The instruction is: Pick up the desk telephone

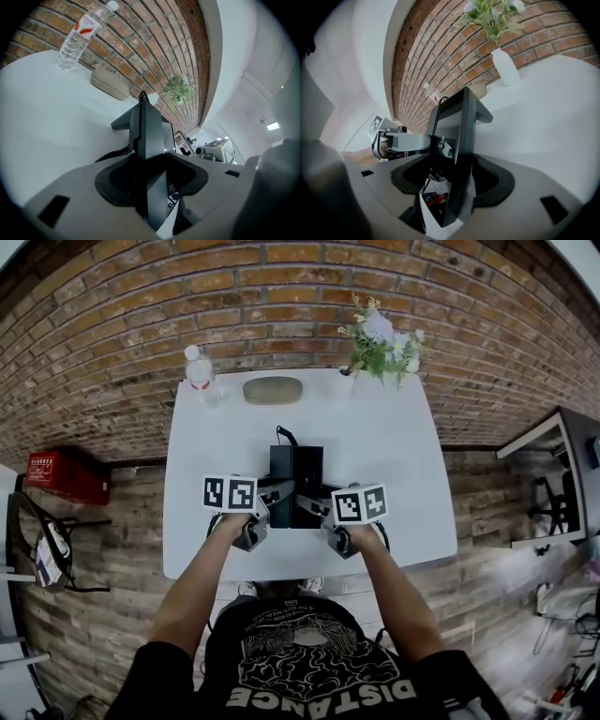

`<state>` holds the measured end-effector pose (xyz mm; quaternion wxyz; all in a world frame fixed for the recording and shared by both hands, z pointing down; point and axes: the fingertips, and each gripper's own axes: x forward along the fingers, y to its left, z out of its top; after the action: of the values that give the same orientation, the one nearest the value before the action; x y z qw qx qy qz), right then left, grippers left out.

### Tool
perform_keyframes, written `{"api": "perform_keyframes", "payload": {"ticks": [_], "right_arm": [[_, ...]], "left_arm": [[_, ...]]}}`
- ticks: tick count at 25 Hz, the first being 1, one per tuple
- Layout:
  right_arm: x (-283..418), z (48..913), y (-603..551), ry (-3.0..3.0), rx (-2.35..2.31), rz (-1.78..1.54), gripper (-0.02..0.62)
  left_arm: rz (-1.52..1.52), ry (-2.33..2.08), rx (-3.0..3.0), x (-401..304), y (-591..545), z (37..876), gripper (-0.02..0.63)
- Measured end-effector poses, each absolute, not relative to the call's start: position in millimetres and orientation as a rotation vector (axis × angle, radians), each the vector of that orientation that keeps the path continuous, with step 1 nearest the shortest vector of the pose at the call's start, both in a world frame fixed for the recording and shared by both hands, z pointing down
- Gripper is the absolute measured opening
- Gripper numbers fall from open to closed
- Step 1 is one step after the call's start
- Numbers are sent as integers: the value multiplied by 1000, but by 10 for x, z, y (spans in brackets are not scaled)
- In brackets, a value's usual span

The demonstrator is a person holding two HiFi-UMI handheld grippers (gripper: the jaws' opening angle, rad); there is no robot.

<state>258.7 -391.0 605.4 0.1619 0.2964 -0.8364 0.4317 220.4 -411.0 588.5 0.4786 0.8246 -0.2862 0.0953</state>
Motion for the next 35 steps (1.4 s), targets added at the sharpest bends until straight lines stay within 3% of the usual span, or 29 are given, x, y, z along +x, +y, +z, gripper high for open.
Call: {"api": "perform_keyframes", "payload": {"ticks": [14,35], "right_arm": [[2599,5849,-3922,-2423,922,1228,261],[2256,4279,-4211,-2720,1045,774,259]], "left_arm": [[159,-759,2019,2200,-4122,5684,201],[-91,-908,2292,1832,-4330,4119,202]]}}
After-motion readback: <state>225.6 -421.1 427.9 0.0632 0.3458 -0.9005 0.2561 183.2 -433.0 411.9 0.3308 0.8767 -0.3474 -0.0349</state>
